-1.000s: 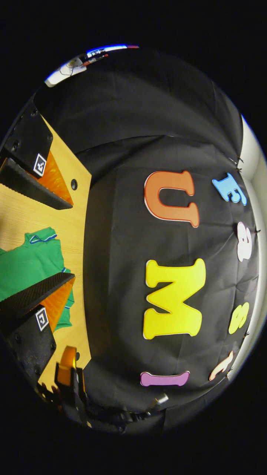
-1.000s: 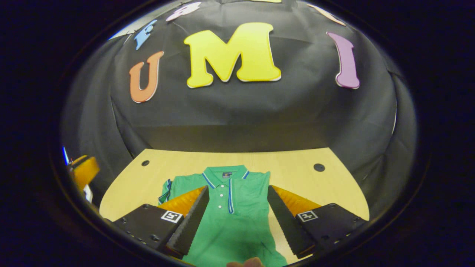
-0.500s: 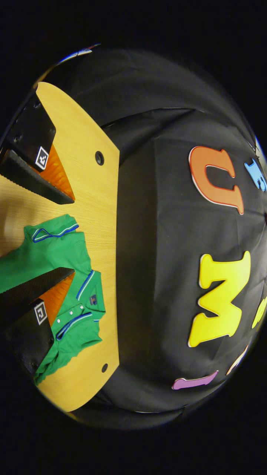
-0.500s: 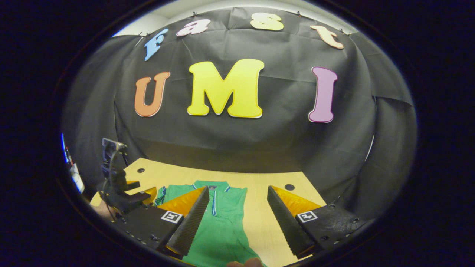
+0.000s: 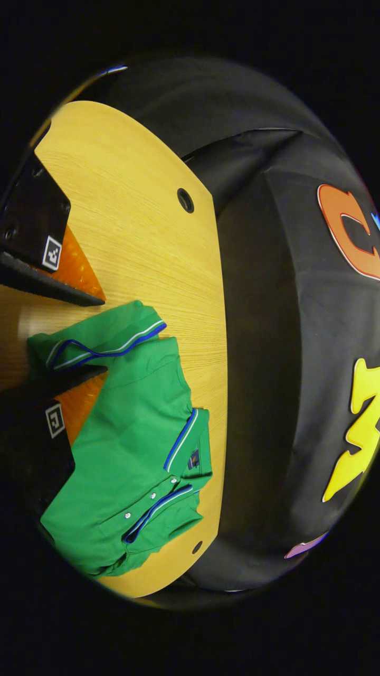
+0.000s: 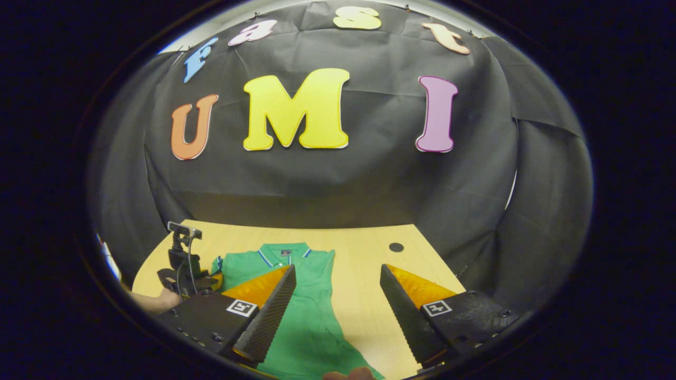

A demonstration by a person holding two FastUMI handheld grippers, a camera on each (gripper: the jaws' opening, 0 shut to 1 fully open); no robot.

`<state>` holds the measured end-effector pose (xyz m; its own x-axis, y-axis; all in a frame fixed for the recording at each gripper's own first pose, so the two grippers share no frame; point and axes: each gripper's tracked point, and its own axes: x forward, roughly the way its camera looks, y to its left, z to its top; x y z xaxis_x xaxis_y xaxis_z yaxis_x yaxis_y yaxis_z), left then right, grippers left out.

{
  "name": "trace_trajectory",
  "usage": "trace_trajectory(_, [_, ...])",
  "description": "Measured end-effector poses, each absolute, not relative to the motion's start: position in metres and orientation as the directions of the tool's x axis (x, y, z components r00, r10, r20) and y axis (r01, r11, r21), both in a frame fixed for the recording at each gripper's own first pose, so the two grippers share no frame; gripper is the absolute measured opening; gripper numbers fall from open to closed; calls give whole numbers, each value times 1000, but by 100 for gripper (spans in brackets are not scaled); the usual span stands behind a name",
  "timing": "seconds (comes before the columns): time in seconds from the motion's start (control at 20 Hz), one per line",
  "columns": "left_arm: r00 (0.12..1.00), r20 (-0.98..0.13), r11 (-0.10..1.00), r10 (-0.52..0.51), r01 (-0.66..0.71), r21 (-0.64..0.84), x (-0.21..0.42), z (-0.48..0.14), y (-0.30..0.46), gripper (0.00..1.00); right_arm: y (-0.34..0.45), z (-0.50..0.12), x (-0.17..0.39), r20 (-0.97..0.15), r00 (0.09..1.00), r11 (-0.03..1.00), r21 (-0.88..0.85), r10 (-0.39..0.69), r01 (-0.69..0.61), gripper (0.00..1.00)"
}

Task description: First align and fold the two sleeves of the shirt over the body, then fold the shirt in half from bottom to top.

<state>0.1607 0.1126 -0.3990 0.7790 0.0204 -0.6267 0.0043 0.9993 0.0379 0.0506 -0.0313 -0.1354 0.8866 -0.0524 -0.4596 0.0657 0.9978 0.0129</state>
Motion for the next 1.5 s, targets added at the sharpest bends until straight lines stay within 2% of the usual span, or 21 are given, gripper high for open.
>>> trace_trajectory(0.05, [778, -627, 999, 26, 4, 46, 161, -400, 116, 72, -31, -135, 52, -459, 887, 998, 12, -51, 64, 96])
trace_trajectory(0.1, [775, -631, 999, 25, 8, 49, 161, -401, 118, 69, -29, -133, 55, -457, 888, 998, 16, -47, 61, 96])
trace_trajectory(0.15, [774, -633, 999, 19, 10, 42, 161, -401, 119, 55, -27, -135, 56, -459, 888, 998, 21, -43, 59, 96])
trace_trajectory(0.3, [773, -634, 999, 25, -4, 34, 161, -400, 125, 37, -23, -141, 57, -473, 881, 998, 28, -29, 48, 96])
trace_trajectory(0.45, [783, -621, 1000, 24, -28, 3, 161, -393, 129, 9, -21, -146, 59, -480, 877, 999, 17, -23, 36, 96])
trace_trajectory(0.7, [793, -609, 997, 15, -56, -47, 165, -363, 124, 6, -24, -139, 62, -463, 886, 998, 35, -24, 45, 98])
trace_trajectory(1.1, [834, -550, 997, -47, 5, -77, 187, -302, 71, 5, -44, -129, 51, -439, 898, 996, 61, -38, 71, 97])
trace_trajectory(1.5, [799, -585, 990, -138, 97, -101, 200, -313, -20, 6, -100, -126, 26, -435, 892, 984, 65, -122, 167, 98])
